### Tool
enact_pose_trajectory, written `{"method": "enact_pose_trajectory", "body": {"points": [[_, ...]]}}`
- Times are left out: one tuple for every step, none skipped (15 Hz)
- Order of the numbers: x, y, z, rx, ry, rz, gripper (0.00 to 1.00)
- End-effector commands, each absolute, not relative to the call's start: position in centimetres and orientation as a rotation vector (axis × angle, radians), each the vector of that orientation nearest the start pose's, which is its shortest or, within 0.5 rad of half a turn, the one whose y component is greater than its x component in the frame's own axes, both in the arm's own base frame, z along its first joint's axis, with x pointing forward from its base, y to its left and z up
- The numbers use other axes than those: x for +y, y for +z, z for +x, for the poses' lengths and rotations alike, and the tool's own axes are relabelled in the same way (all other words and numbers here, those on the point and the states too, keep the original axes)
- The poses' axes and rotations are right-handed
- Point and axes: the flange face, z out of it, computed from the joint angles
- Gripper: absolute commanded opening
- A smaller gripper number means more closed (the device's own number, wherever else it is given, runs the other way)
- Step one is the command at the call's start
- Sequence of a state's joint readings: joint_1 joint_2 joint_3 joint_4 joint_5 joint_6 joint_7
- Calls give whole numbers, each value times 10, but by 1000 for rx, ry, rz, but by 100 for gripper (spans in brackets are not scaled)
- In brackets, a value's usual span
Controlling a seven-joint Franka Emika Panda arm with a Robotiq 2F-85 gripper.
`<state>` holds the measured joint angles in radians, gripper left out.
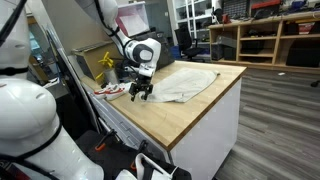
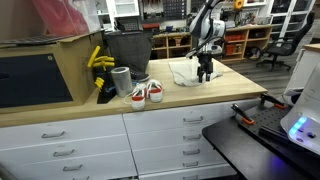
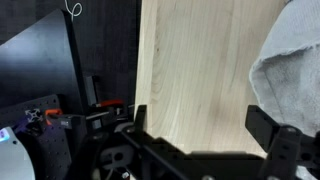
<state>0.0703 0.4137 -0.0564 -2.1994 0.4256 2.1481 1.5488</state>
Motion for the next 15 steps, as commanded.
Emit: {"method": "enact_pose_trajectory", "body": {"points": [[36, 168, 495, 2541, 777, -1822, 100], [40, 165, 495, 2541, 771, -1811, 100], [44, 163, 496, 2542, 765, -1797, 100], [49, 162, 497, 2540, 759, -1787, 100], [52, 162, 498, 2538, 745, -1775, 100], [56, 162, 499, 2530, 733, -1766, 100], [58, 162, 499, 2523, 716, -1758, 100], [59, 163, 500, 2516, 694, -1751, 100], [60, 163, 501, 2510, 674, -1740, 100], [61, 165, 503, 2504, 654, -1732, 100], [62, 165, 504, 2501, 636, -1723, 100], [63, 165, 504, 2497, 620, -1719, 100], [63, 165, 504, 2494, 604, -1714, 100], [64, 165, 503, 2491, 596, -1708, 100], [66, 164, 503, 2491, 593, -1700, 100]]}}
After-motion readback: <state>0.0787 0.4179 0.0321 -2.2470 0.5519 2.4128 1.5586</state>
